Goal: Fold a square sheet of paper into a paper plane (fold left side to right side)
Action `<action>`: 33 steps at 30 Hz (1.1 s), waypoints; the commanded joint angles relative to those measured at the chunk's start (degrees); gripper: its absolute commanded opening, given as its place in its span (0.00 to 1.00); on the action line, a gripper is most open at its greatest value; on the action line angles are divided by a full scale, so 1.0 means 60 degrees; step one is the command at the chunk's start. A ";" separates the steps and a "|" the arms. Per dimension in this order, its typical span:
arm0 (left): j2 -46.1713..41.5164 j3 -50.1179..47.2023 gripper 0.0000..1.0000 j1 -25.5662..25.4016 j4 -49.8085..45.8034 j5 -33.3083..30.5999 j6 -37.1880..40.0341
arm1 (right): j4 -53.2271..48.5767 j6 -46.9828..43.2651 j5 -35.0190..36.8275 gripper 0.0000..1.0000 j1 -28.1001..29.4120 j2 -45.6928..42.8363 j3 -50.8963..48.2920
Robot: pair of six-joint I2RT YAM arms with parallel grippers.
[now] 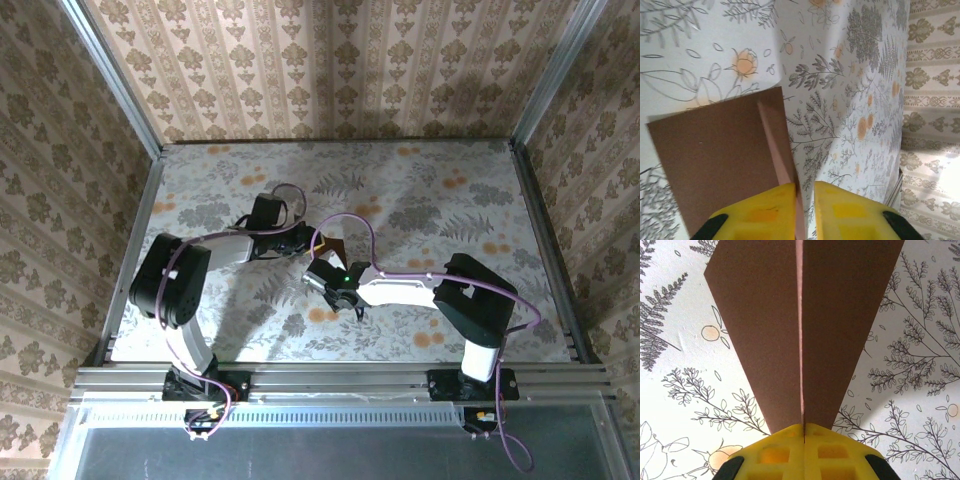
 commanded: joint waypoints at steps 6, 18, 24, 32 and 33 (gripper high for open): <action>-0.1583 -0.0318 0.32 0.1474 -0.1494 0.0098 0.1071 | -0.0090 -0.0241 -0.0920 0.01 -0.0186 -0.0188 0.0083; -0.2260 -0.0709 0.43 0.1918 -0.2243 0.0969 0.2004 | 0.1986 -0.0600 -0.7230 0.00 -0.2335 -0.0878 -0.0935; -0.2070 -0.0834 0.45 0.1363 -0.2287 0.0972 0.2020 | 0.2779 -0.0359 -0.8626 0.00 -0.3098 -0.0501 -0.1297; -0.1702 -0.1015 0.45 0.0691 -0.1932 0.0737 0.1686 | 0.3712 -0.0003 -0.9545 0.00 -0.3569 -0.0219 -0.1819; -0.1643 -0.1034 0.45 0.0605 -0.1819 0.0725 0.1616 | 0.3757 0.0008 -0.9587 0.00 -0.3583 -0.0201 -0.1859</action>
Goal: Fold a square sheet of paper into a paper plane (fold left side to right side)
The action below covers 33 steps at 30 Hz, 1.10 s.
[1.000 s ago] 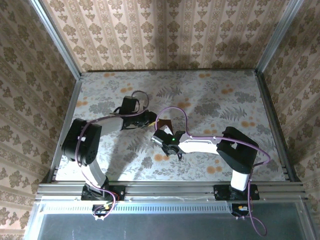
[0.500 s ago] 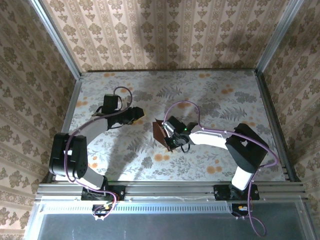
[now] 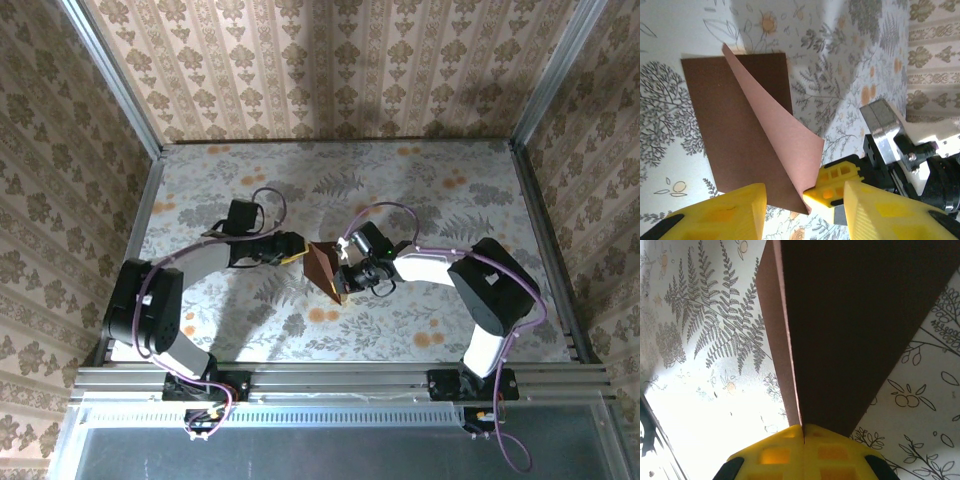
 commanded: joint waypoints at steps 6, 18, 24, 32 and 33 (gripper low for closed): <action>0.0716 -0.0078 0.45 -0.0625 0.0698 -0.0045 -0.0351 | 0.0774 0.0288 -0.0830 0.00 -0.0196 0.0230 -0.0388; 0.1549 0.0180 0.44 -0.1147 0.1287 -0.0077 -0.0592 | 0.1189 0.0472 -0.0982 0.00 -0.0303 0.0320 -0.0615; 0.1837 0.0338 0.45 -0.1222 0.1327 -0.0221 -0.0612 | 0.1144 0.0441 -0.0958 0.01 -0.0317 0.0329 -0.0620; 0.2265 0.0603 0.45 -0.1252 0.0954 -0.0580 -0.0402 | 0.1014 0.0380 -0.0890 0.03 -0.0310 0.0325 -0.0623; 0.2323 0.0655 0.44 -0.1252 0.0886 -0.0624 -0.0351 | 0.1016 0.0381 -0.0889 0.04 -0.0318 0.0329 -0.0634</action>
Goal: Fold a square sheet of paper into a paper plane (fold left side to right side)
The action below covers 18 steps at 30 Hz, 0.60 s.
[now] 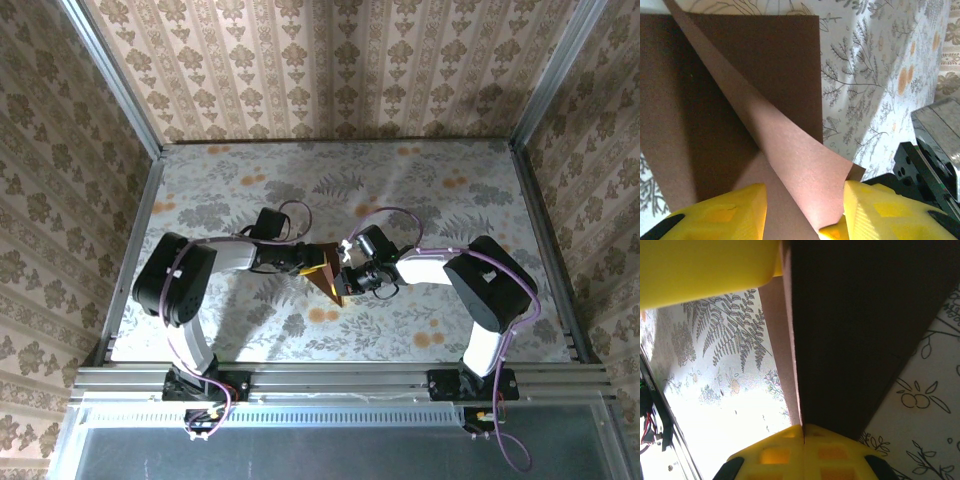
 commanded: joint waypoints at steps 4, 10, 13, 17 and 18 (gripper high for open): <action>0.0296 0.0478 0.44 -0.0157 -0.0809 -0.0580 0.0405 | -0.0088 -0.0070 -0.0108 0.05 -0.0059 0.0130 -0.0059; 0.0338 0.0628 0.44 -0.0298 -0.1640 -0.1256 0.0789 | -0.0090 -0.0016 -0.0317 0.14 -0.0059 -0.0127 -0.0065; 0.0365 0.0606 0.44 -0.0327 -0.1697 -0.1350 0.0828 | -0.0118 -0.0010 -0.0378 0.20 -0.0095 -0.0375 -0.0060; 0.0393 0.0594 0.44 -0.0342 -0.1709 -0.1341 0.0817 | -0.0053 0.0157 -0.0737 0.29 -0.0254 -0.0831 -0.0137; 0.0382 0.0591 0.44 -0.0342 -0.1702 -0.1356 0.0814 | -0.0016 0.0216 -0.0814 0.31 -0.0314 -0.0954 -0.0172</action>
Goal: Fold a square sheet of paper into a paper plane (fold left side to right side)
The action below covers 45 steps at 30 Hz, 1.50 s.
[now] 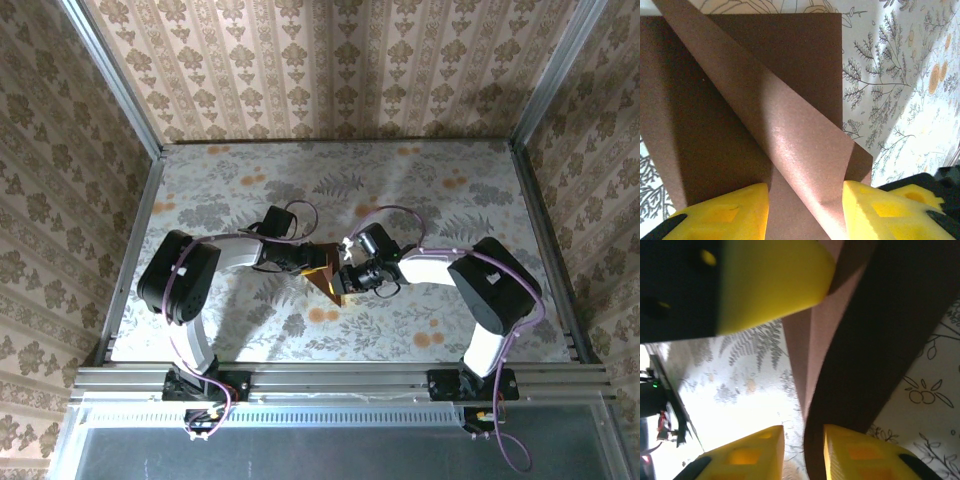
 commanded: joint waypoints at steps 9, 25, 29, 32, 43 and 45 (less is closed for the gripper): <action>0.0152 0.0019 0.43 -0.0068 -0.0531 -0.0440 0.0256 | 0.0399 0.0573 -0.1138 0.40 -0.0942 -0.0506 -0.0103; 0.0145 0.0010 0.43 -0.0082 -0.0588 -0.0465 0.0285 | 0.1303 0.1281 -0.1509 0.35 -0.0677 0.1253 0.0835; 0.0152 0.0026 0.43 -0.0084 -0.0588 -0.0465 0.0284 | 0.1212 0.1281 -0.1467 0.27 -0.0653 0.1406 0.0900; 0.0145 0.0019 0.43 -0.0084 -0.0615 -0.0472 0.0299 | 0.0921 0.1134 -0.1208 0.18 -0.0650 0.1354 0.0923; 0.0142 0.0037 0.43 -0.0084 -0.0661 -0.0509 0.0353 | -0.0238 0.0450 0.0125 0.08 -0.0653 0.1145 0.1035; 0.0145 0.0052 0.43 -0.0091 -0.0661 -0.0508 0.0344 | -0.0258 0.0446 0.0226 0.08 -0.0654 0.1148 0.1030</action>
